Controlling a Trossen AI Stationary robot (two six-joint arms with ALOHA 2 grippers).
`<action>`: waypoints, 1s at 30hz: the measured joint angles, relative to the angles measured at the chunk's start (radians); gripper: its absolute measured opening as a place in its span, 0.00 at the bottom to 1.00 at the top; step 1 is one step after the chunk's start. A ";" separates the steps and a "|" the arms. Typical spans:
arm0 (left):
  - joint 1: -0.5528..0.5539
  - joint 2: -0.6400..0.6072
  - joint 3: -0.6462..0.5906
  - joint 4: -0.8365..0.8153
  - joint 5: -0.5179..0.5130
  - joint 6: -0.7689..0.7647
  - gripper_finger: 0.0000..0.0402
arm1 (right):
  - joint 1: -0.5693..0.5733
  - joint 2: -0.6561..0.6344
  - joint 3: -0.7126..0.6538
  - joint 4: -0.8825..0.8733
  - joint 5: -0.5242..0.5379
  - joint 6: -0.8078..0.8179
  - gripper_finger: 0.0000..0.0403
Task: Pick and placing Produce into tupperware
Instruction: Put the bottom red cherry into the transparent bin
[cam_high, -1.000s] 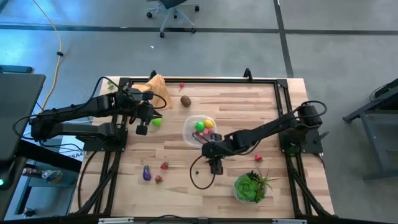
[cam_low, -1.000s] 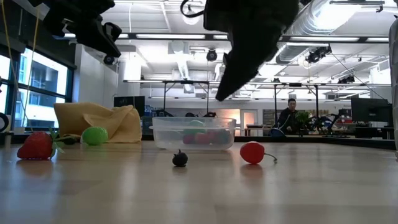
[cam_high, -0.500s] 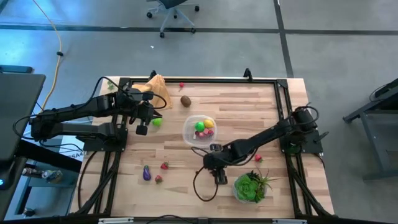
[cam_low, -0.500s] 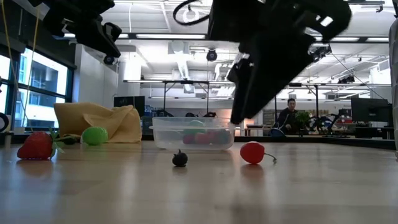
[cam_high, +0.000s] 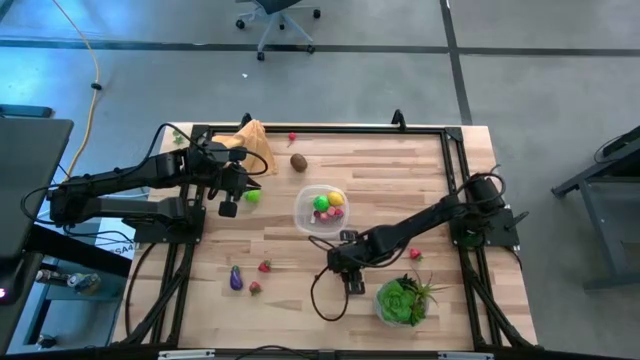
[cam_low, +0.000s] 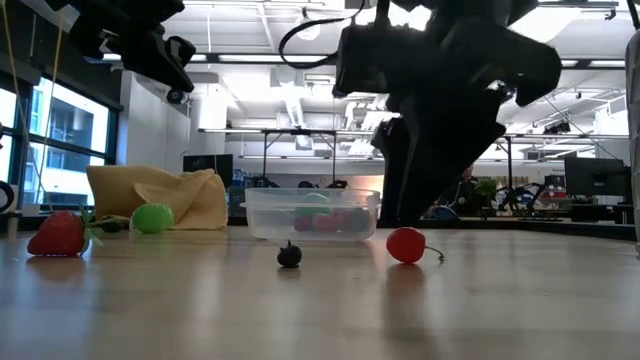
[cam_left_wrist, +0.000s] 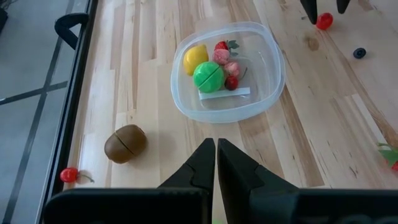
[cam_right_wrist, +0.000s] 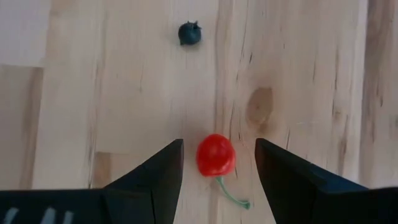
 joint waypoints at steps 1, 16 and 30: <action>0.000 0.000 0.000 0.000 0.000 0.000 0.02 | 0.000 0.006 0.000 -0.003 -0.001 0.000 0.47; 0.000 0.000 0.000 0.000 0.000 0.000 0.02 | 0.004 0.037 0.000 0.002 0.002 0.003 0.42; 0.000 0.000 0.000 0.000 0.000 0.000 0.02 | 0.006 0.054 0.000 -0.002 0.018 -0.005 0.35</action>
